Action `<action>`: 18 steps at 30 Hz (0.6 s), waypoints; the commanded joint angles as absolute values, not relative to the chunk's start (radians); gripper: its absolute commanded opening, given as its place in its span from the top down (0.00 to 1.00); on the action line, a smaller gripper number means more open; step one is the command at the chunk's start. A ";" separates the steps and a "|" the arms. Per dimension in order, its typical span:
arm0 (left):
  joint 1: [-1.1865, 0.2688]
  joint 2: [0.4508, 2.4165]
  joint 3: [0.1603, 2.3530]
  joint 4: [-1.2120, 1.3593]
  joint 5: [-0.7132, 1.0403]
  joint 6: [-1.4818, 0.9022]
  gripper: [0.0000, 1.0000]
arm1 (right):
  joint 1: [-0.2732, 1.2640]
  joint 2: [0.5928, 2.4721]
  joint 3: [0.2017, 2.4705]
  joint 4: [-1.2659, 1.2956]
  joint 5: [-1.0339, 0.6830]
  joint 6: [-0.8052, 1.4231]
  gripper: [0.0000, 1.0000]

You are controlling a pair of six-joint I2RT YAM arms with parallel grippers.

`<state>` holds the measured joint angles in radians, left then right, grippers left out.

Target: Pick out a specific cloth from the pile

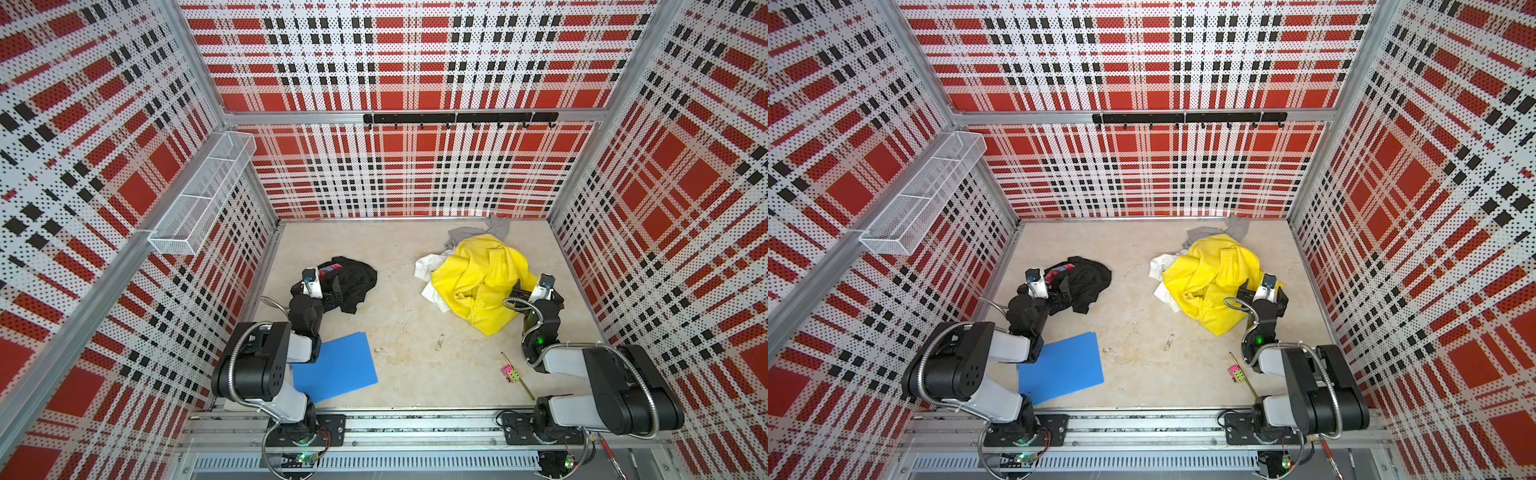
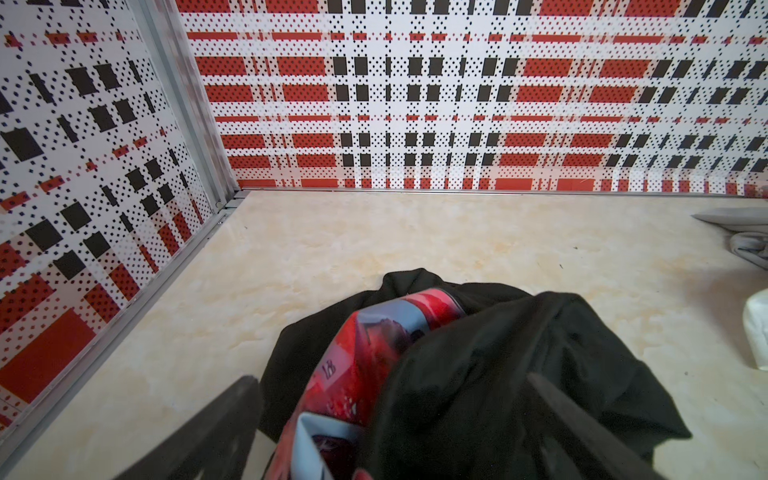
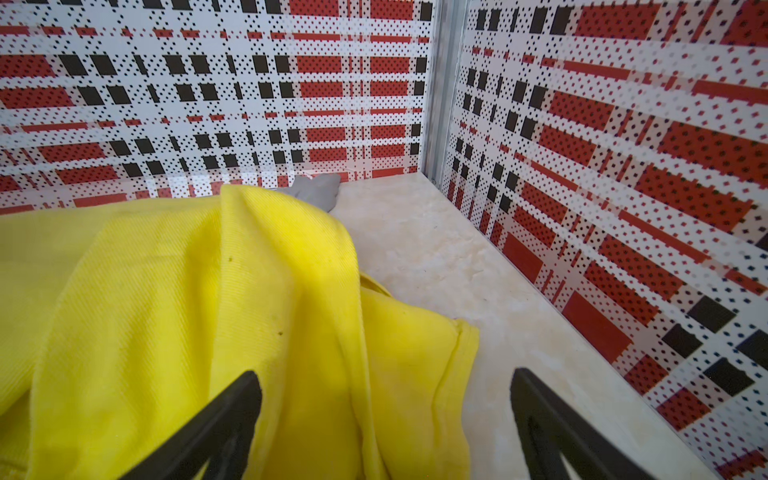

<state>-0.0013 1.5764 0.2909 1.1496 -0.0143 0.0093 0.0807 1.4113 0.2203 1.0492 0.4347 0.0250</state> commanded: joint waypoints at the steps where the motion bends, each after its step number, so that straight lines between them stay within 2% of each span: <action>1: 0.002 1.574 0.304 1.154 -0.005 0.006 0.01 | 0.077 1.479 0.214 1.257 0.413 -0.020 0.00; 7: 0.000 1.573 0.304 1.154 -0.039 -0.002 0.01 | 0.082 1.568 0.246 1.279 0.391 -0.033 0.00; 18: -0.006 1.574 0.304 1.154 -0.087 -0.008 0.01 | 0.078 1.567 0.241 1.285 0.387 -0.029 0.00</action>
<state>-0.0025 1.5764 0.2909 1.1358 -0.0711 0.0010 0.0818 1.5574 0.2234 1.2091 0.3927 -0.0158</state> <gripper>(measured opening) 0.992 0.999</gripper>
